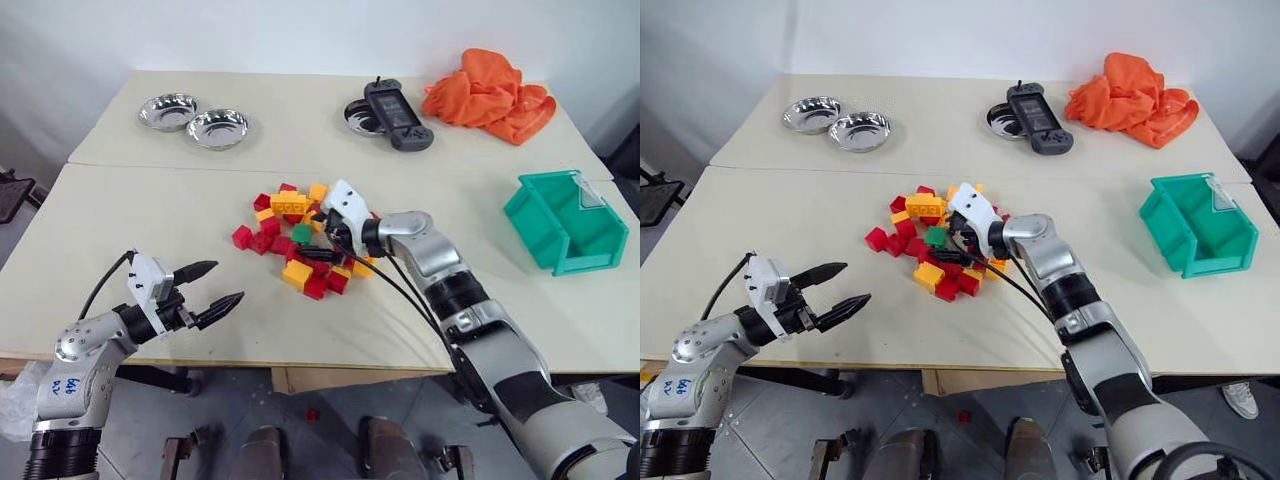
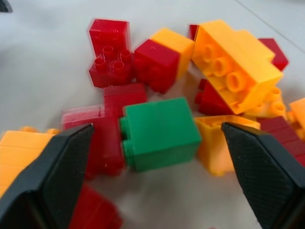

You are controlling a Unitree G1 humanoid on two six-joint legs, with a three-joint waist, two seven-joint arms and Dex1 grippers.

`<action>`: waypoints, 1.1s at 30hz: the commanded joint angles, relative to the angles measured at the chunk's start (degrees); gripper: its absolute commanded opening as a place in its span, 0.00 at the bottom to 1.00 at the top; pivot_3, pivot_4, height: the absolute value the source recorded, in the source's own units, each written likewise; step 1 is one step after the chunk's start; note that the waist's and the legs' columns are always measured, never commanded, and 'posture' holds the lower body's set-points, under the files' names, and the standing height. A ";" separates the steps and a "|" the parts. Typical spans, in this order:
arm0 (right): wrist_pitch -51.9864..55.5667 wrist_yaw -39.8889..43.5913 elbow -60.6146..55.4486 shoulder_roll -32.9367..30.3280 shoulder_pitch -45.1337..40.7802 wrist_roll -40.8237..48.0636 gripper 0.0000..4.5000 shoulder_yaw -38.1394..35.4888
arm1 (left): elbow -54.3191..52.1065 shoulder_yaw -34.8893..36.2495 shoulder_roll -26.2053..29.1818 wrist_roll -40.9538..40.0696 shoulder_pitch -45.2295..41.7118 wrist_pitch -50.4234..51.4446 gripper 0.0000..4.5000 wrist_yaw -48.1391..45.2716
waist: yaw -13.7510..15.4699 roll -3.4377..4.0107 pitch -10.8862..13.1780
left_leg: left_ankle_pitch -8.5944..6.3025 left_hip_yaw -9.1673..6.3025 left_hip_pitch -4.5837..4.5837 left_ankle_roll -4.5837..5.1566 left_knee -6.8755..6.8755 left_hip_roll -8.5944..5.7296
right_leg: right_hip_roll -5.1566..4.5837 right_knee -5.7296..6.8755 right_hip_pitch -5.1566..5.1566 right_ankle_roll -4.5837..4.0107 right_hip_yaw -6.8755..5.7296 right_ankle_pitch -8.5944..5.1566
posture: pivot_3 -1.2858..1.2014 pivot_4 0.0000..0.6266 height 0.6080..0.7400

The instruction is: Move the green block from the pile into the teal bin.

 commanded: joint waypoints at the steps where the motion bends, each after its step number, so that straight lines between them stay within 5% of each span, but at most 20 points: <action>1: -3.83 -0.16 7.54 1.55 -3.84 -1.73 0.99 -0.70 | -3.01 0.84 -0.11 -0.33 0.56 -0.87 1.00 0.67 | -0.45 0.00 0.00 | 0.00 0.00 0.00 -0.01 0.00 0.01 | 0.00 0.00 0.00 -0.01 -0.04 0.00 | 0.52 0.24 1.00; 5: -7.18 1.08 13.40 2.34 -6.08 -2.97 0.85 -0.74 | -3.24 1.28 0.04 -0.51 0.96 -0.77 1.00 0.95 | -0.64 0.00 0.00 | 0.00 0.01 0.04 -0.02 -0.02 0.06 | 0.00 0.02 0.00 -0.06 -0.18 0.02 | 0.52 0.24 1.00; 11: -9.11 5.44 13.91 2.92 -6.54 -4.44 0.42 0.30 | -2.79 1.49 0.28 -0.56 0.54 -0.93 1.00 1.19 | -0.72 0.01 0.00 | -0.01 0.12 0.12 -0.05 -0.02 0.16 | 0.01 0.06 0.01 -0.12 -0.25 0.04 | 0.52 0.24 1.00; 22: -10.48 4.66 10.07 1.52 -6.73 -2.99 0.41 -3.80 | -1.98 0.66 -0.24 -0.17 -0.26 -1.57 1.00 1.19 | -0.63 0.02 0.01 | -0.05 0.14 0.11 -0.11 -0.02 0.19 | 0.01 0.03 -0.01 -0.14 -0.29 0.04 | 0.52 0.24 1.00; 27: -7.94 7.25 -3.79 -3.68 -2.27 4.27 0.41 -11.20 | -2.49 -0.65 -1.07 -0.94 -2.60 -1.24 1.00 0.85 | -0.11 0.03 0.02 | -0.05 0.14 0.06 -0.11 -0.01 0.19 | 0.01 0.01 -0.03 -0.14 -0.32 0.04 | 0.52 0.24 1.00; 33: 1.10 5.40 -27.15 -16.29 12.79 10.31 0.41 -20.26 | -1.80 -4.51 -3.30 -0.77 -7.05 -1.00 1.00 -0.34 | 1.77 0.01 0.01 | -0.12 0.12 0.01 -0.09 0.05 0.18 | 0.00 -0.08 0.02 -0.14 -0.44 0.04 | 0.52 0.24 1.00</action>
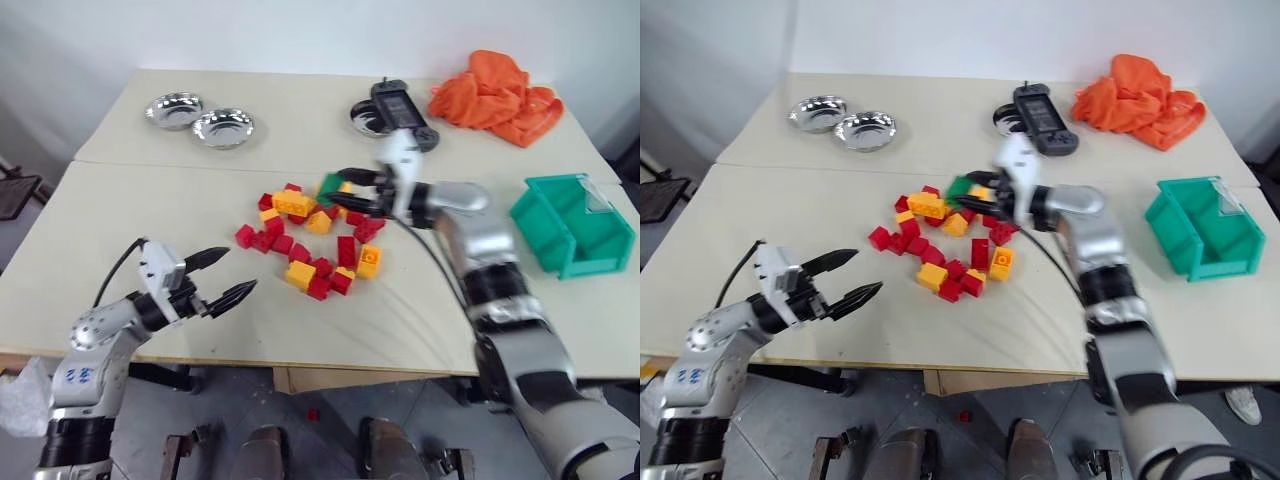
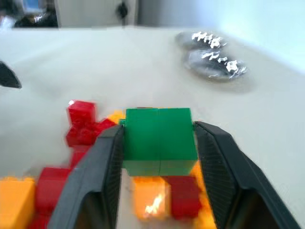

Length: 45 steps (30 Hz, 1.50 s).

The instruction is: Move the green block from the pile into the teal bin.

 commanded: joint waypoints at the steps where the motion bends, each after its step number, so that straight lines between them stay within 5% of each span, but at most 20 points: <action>1: 4.57 -2.75 -11.64 -6.64 6.90 3.69 0.41 -7.11 | -0.26 -2.13 -1.06 -0.45 -2.61 -0.42 1.00 -1.30 | 0.23 0.00 0.00 | -0.01 0.03 0.00 0.02 0.00 0.00 | 0.00 -0.03 0.00 0.00 0.01 0.00 | 0.52 0.24 1.00; 7: 7.56 -12.16 -16.19 -16.79 15.89 5.02 0.41 -20.80 | 3.79 -6.10 -3.26 0.20 -7.16 -0.71 1.00 -4.03 | -0.01 0.04 0.02 | -0.01 0.18 0.09 0.02 -0.02 0.02 | 0.00 -0.02 -0.01 0.00 0.05 0.00 | 0.52 0.24 1.00; 13: -0.02 -20.57 -7.89 -22.39 21.42 2.43 0.41 -29.45 | 5.32 -10.20 -6.10 0.40 -11.87 -1.01 1.00 -6.60 | 0.32 0.03 0.02 | -0.02 0.22 0.09 0.04 0.02 0.02 | 0.00 -0.08 0.02 0.02 0.06 0.02 | 0.52 0.24 1.00; 24: -7.89 -27.81 13.02 -24.70 18.38 -2.06 0.41 -25.72 | 5.25 -11.65 -10.77 0.47 -18.05 -4.13 1.00 -7.17 | -0.26 0.05 0.02 | -0.02 0.26 0.09 0.04 0.07 0.02 | 0.00 -0.08 0.04 0.02 0.08 0.02 | 0.52 0.24 1.00; 26: -9.46 -28.57 15.23 -24.92 17.23 -2.68 0.57 -24.87 | 5.00 -11.68 -10.63 0.39 -17.99 -3.77 1.00 -7.21 | -0.30 0.05 0.02 | -0.01 0.25 0.10 0.04 0.06 0.03 | 0.00 -0.07 0.04 0.02 0.08 0.02 | 0.52 0.24 1.00; 32: -12.05 -24.22 13.00 -24.57 16.44 0.62 1.00 -24.64 | 4.56 -9.38 -8.28 1.47 -15.35 -3.33 1.00 -4.96 | -0.30 0.06 0.03 | -0.02 0.25 0.09 0.04 0.07 0.03 | 0.00 -0.08 0.04 0.02 0.08 0.02 | 0.52 0.24 1.00; 35: -14.49 -20.84 9.86 -24.02 17.32 2.70 1.00 -24.87 | 5.06 -7.66 -6.85 2.45 -13.67 -4.23 1.00 -3.08 | -0.32 0.09 0.04 | -0.01 0.25 0.10 0.04 0.07 0.04 | 0.00 -0.08 0.04 0.02 0.08 0.02 | 0.52 0.24 1.00; 38: -10.68 -8.18 -6.16 -19.79 23.52 13.30 1.00 -22.94 | 5.76 -2.77 -4.08 3.43 -9.54 -6.25 1.00 -0.20 | -0.47 0.09 0.04 | -0.02 0.24 0.11 0.04 0.04 0.09 | 0.03 -0.10 0.05 0.02 0.07 0.02 | 0.52 0.24 1.00; 45: -7.83 2.90 -24.98 -16.47 39.21 19.21 1.00 -15.68 | 4.30 3.63 -1.11 4.16 -2.51 -6.75 1.00 4.87 | 1.18 0.09 0.05 | -0.09 0.23 0.10 0.12 0.19 0.15 | 0.09 -0.18 0.15 0.04 0.04 0.06 | 0.52 0.24 1.00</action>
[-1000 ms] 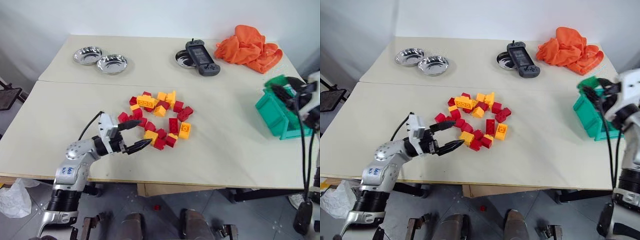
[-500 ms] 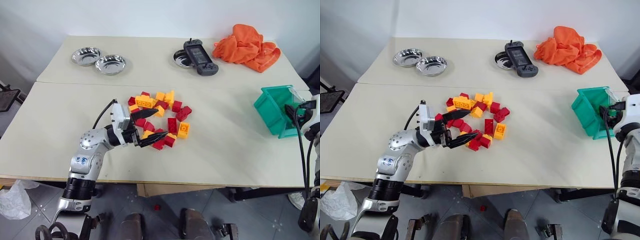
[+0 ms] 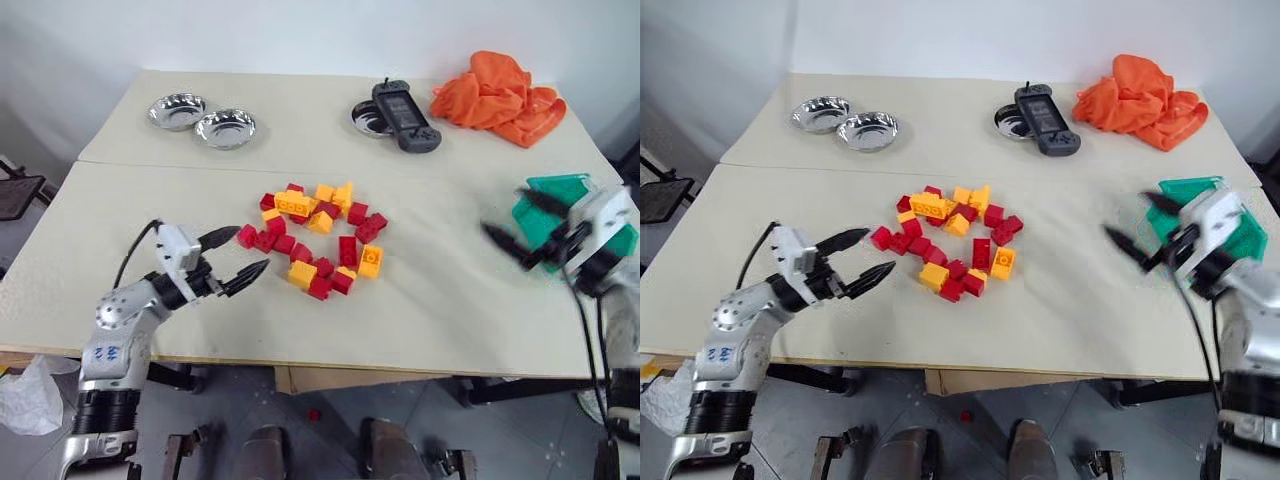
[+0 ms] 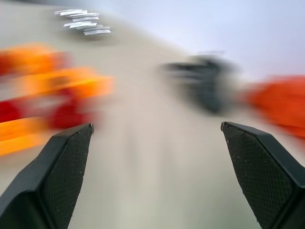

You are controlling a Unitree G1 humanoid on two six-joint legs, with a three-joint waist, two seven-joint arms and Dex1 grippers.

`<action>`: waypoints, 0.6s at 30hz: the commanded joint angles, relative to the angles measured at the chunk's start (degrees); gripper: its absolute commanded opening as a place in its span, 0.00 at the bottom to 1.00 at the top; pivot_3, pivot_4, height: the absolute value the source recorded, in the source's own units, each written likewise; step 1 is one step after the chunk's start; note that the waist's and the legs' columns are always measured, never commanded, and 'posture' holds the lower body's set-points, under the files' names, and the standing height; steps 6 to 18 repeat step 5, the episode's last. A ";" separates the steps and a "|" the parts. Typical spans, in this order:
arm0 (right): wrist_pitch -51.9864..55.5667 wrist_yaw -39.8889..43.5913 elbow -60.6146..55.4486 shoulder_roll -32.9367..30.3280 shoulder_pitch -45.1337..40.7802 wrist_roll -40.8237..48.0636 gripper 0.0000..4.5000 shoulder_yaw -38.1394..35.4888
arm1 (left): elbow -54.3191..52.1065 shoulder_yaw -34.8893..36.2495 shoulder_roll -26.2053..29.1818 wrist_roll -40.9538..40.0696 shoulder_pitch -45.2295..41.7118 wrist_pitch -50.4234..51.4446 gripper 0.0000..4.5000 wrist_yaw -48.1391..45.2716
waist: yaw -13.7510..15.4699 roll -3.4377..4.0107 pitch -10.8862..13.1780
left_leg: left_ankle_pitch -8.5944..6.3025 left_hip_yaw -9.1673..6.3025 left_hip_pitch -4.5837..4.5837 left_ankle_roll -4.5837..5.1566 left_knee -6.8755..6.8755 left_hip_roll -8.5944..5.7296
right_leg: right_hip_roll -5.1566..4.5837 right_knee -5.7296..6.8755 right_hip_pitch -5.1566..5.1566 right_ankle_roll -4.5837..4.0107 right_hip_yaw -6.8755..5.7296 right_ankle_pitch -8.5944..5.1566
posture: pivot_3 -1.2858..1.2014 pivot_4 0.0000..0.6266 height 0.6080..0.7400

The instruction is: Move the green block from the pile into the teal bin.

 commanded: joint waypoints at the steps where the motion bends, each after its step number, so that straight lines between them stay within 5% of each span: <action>1: -0.31 4.50 -7.41 0.62 6.65 2.57 1.00 1.68 | -3.44 3.51 1.50 0.13 2.89 -0.54 1.00 2.33 | 0.75 0.00 0.00 | -0.04 0.00 -0.03 0.02 0.08 0.00 | 0.00 0.02 0.00 0.00 0.00 0.01 | 0.52 0.24 1.00; 5: -1.49 4.72 -8.87 2.28 13.38 2.15 1.00 2.27 | -6.19 6.08 2.35 1.32 7.38 -1.70 1.00 5.07 | 1.33 0.00 0.00 | -0.28 0.00 -0.05 0.10 0.27 0.01 | 0.00 0.01 0.04 0.00 0.00 0.01 | 0.52 0.24 1.00; 18: -1.49 4.72 -8.87 2.28 13.38 2.15 1.00 2.27 | -6.19 6.08 2.35 1.32 7.38 -1.70 1.00 5.07 | 1.33 0.00 0.00 | -0.28 0.00 -0.05 0.10 0.27 0.01 | 0.00 0.01 0.04 0.00 0.00 0.01 | 0.52 0.24 1.00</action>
